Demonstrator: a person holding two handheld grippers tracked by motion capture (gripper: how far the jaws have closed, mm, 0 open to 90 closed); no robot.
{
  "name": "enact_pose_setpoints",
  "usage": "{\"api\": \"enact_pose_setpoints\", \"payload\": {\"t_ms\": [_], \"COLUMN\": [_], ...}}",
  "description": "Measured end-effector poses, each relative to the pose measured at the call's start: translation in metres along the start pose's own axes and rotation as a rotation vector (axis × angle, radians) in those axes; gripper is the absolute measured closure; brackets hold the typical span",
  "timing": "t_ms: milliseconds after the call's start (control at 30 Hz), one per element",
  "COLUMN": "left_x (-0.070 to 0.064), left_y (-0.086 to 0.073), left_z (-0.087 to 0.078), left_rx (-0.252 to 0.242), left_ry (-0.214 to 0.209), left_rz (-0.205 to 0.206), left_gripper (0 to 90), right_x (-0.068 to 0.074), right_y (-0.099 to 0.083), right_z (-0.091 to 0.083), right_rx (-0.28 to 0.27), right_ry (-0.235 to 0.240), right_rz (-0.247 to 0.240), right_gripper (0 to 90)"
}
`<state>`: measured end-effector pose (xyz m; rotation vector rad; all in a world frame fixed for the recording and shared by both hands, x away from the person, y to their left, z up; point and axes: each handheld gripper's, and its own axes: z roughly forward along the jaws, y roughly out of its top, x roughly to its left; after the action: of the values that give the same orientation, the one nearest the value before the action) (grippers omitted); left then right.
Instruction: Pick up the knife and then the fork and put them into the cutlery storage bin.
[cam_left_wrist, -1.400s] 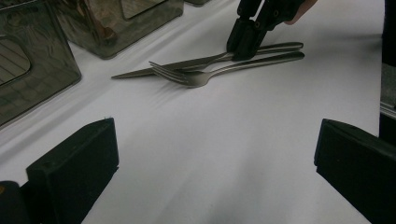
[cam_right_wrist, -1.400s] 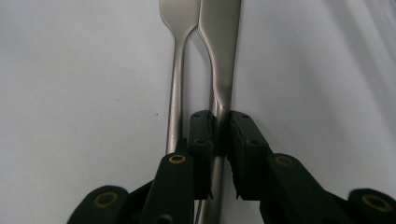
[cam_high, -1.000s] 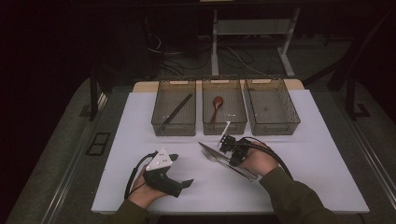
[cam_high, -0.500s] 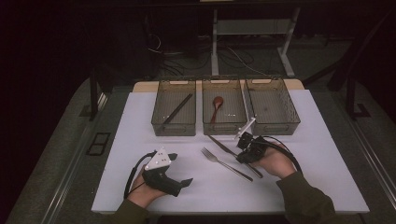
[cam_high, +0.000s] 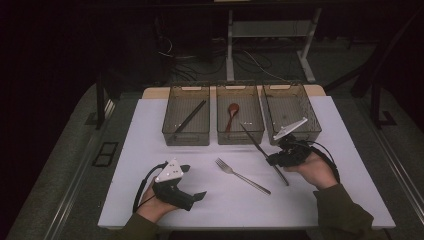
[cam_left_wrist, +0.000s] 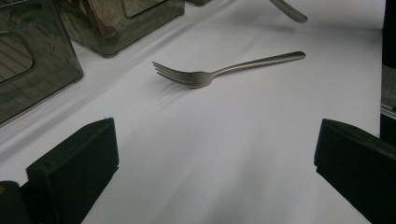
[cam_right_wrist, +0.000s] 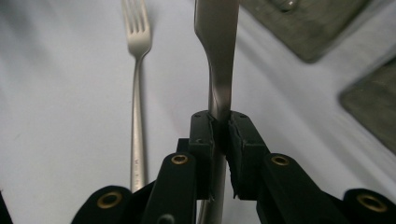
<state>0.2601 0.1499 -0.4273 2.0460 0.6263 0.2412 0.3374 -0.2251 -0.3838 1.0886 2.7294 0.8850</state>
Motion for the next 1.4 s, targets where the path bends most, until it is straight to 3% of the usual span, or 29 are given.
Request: {"api": "enact_pose_setpoints", "payload": {"t_ms": [333, 500, 933, 1200, 1400], "left_x": [0.0, 0.0, 0.001, 0.002, 0.002], "left_y": [0.0, 0.0, 0.0, 0.0, -0.001], "left_z": [0.0, 0.0, -0.001, -0.001, -0.003], "left_rx": [-0.006, -0.007, -0.009, -0.015, -0.012], "left_ry": [0.005, 0.006, 0.003, 0.001, 0.001], "left_rz": [-0.005, -0.007, -0.007, -0.014, -0.016], "left_gripper": [0.0, 0.0, 0.0, 0.0, 0.0], "right_x": [-0.018, -0.029, -0.081, -0.12, -0.147], "right_y": [-0.005, -0.002, 0.039, 0.062, 0.061], "right_z": [-0.028, -0.042, -0.081, -0.079, -0.06], "right_rx": [-0.105, -0.13, -0.165, -0.154, -0.124], "right_ry": [-0.031, -0.06, -0.181, -0.269, -0.309], "right_rz": [0.059, 0.083, 0.135, 0.156, 0.194], "right_gripper": [81.0, 80.9, 80.9, 80.8, 80.8]}}
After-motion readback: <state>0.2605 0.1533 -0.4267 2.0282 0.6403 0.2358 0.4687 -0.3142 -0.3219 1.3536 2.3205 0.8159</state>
